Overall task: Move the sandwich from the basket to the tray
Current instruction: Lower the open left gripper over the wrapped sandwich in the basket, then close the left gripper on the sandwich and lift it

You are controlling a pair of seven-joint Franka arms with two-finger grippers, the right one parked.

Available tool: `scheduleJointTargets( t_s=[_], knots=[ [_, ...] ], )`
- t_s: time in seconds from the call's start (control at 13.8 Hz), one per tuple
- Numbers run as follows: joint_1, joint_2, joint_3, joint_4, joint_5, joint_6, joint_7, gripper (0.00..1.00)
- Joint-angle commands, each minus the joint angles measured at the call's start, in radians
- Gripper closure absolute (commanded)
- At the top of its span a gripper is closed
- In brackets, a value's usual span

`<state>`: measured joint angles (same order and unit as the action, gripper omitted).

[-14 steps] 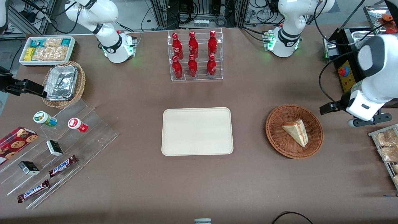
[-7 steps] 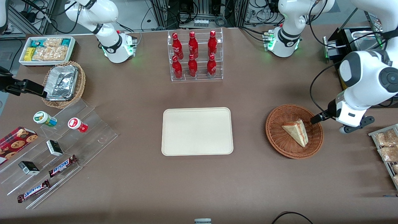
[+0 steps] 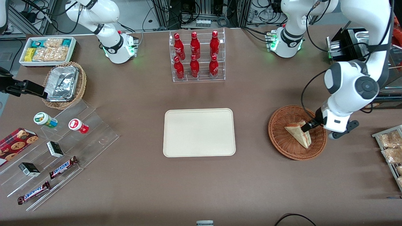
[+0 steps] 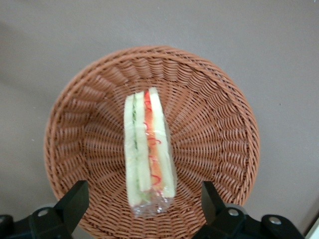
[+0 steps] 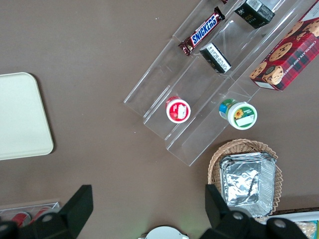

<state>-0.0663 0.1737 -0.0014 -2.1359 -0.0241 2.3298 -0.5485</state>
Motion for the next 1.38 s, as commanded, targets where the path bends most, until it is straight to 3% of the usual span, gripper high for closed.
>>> scheduleJointTargets(
  t_s=[0.0, 1.02, 1.31],
  knots=[
    [-0.01, 0.004, 0.003, -0.033, -0.01, 0.061, -0.019, 0.0],
    [-0.012, 0.102, 0.004, -0.065, 0.0, 0.167, -0.065, 0.03],
    [-0.013, 0.106, 0.004, -0.062, 0.001, 0.169, -0.09, 0.57]
  ],
)
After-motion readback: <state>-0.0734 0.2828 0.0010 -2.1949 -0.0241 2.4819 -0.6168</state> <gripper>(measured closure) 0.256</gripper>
